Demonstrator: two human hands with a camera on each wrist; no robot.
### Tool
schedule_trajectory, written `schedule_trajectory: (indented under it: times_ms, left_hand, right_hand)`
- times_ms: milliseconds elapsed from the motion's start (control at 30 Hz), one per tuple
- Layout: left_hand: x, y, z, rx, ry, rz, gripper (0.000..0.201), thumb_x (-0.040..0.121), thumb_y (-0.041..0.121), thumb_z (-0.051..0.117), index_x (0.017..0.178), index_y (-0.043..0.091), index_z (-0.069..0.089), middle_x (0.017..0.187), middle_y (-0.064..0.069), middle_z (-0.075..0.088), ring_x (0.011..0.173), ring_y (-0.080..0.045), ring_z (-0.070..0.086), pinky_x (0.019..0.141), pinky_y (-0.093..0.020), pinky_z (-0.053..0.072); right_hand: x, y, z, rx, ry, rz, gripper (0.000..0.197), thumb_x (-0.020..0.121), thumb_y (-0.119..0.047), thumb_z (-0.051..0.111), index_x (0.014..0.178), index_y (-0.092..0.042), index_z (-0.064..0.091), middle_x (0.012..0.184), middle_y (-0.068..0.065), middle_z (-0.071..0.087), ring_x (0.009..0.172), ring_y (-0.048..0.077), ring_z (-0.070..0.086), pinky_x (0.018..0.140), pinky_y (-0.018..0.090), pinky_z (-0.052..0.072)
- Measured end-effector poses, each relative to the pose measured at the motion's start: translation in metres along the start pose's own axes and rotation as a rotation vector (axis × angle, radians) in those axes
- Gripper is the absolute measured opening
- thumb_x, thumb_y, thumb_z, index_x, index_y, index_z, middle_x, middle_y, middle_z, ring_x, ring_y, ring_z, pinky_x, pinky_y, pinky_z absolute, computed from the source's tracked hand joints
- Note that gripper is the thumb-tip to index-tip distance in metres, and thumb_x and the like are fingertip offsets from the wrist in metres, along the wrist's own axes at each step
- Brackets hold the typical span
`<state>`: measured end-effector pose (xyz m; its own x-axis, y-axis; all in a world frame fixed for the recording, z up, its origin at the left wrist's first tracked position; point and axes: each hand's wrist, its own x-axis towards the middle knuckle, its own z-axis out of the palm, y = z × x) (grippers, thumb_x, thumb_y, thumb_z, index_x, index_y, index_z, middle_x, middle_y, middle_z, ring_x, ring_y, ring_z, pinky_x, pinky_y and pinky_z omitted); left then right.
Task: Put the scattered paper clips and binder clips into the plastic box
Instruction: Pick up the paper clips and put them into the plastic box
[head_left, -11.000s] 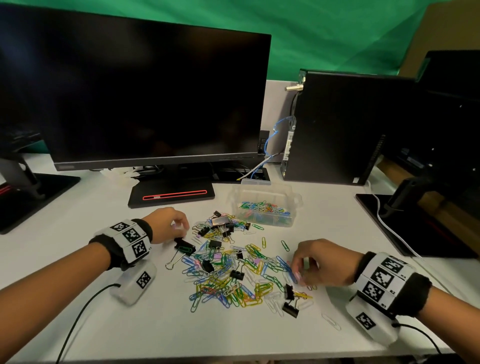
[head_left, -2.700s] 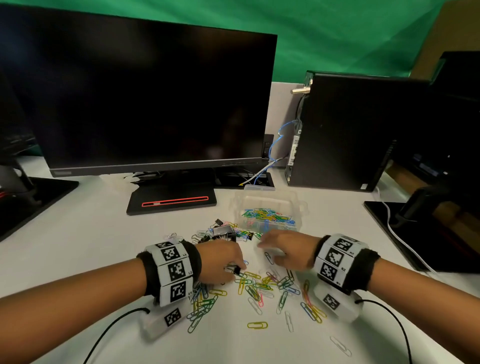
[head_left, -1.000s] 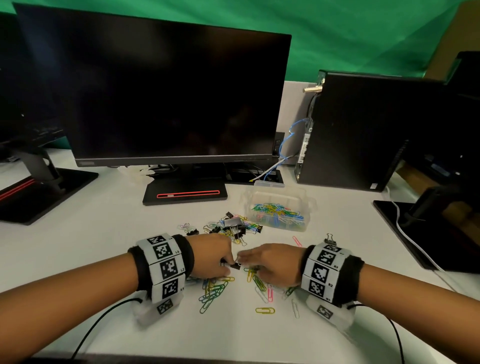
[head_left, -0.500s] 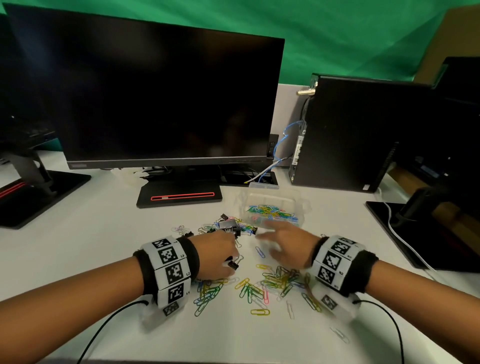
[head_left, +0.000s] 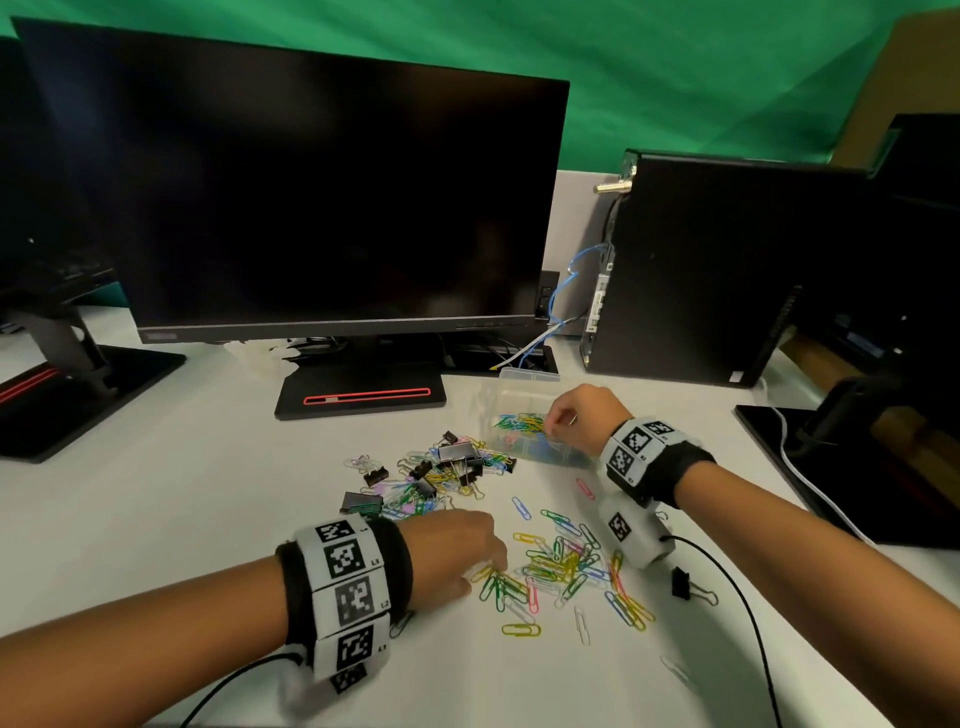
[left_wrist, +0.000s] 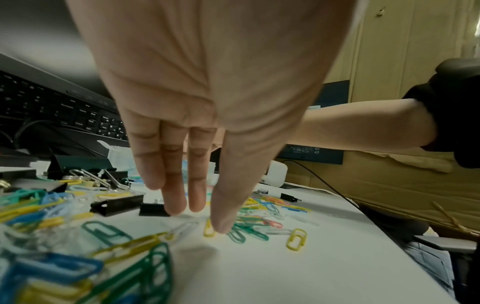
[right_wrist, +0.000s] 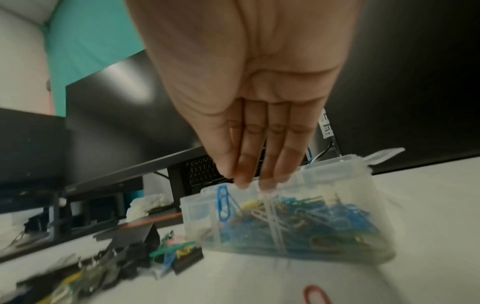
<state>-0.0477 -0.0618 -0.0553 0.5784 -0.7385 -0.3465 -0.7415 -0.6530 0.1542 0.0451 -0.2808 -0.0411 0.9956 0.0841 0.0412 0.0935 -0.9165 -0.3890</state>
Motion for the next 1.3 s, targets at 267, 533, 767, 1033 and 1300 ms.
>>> schedule_trajectory:
  times_ms: [267,533,767,1033,1300]
  left_hand:
    - [0.011,0.002,-0.011,-0.015,0.002,-0.051,0.047,0.091,0.022,0.053,0.137,0.019,0.043,0.133,-0.008,0.043,0.126,-0.025,0.043,0.105,-0.034,0.036]
    - [0.038,0.006,-0.022,0.030,0.013,-0.082,0.065,0.090,0.043,0.053,0.143,0.011,0.033,0.146,-0.009,0.034,0.135,-0.025,0.032,0.113,-0.038,0.029]
    - [0.046,0.012,-0.024,0.111,-0.104,-0.086,0.052,0.102,0.030,0.026,0.148,0.005,0.019,0.158,-0.009,0.015,0.143,-0.028,0.023,0.116,-0.037,0.019]
    - [0.049,0.017,-0.020,0.072,-0.130,-0.071,0.057,0.102,0.032,0.026,0.150,0.005,0.012,0.160,-0.008,0.003,0.144,-0.028,0.020,0.117,-0.035,0.019]
    - [0.042,0.020,-0.004,0.013,-0.135,0.054,0.067,0.099,0.037,0.036,0.151,0.011,0.003,0.160,-0.004,-0.002,0.148,-0.019,0.008,0.121,-0.035,0.014]
  right_hand:
    - [0.005,-0.004,0.004,-0.055,-0.146,-0.012,0.021,0.076,-0.022,0.074,0.095,-0.012,0.072,0.095,0.004,0.071,0.084,0.015,0.060,0.068,0.018,0.042]
    - [0.019,-0.010,-0.023,0.064,-0.050,0.043,0.011,0.080,-0.013,0.066,0.073,-0.017,0.072,0.075,0.002,0.069,0.065,0.016,0.064,0.067,0.026,0.057]
    - [-0.008,0.002,-0.019,-0.142,-0.078,-0.040,0.017,0.087,-0.017,0.055,0.092,-0.012,0.071,0.099,0.006,0.069,0.092,0.022,0.063,0.082,0.030,0.050]
    - [-0.065,0.016,0.002,-0.433,-0.506,-0.076,0.029,0.087,-0.009,0.042,0.112,-0.005,0.058,0.128,0.013,0.055,0.118,0.028,0.051,0.102,0.036,0.041]
    - [-0.120,0.014,0.016,-0.218,-0.579,-0.340,0.051,0.094,-0.006,0.036,0.144,-0.016,0.033,0.157,-0.002,0.021,0.140,0.020,0.032,0.115,0.028,0.025]
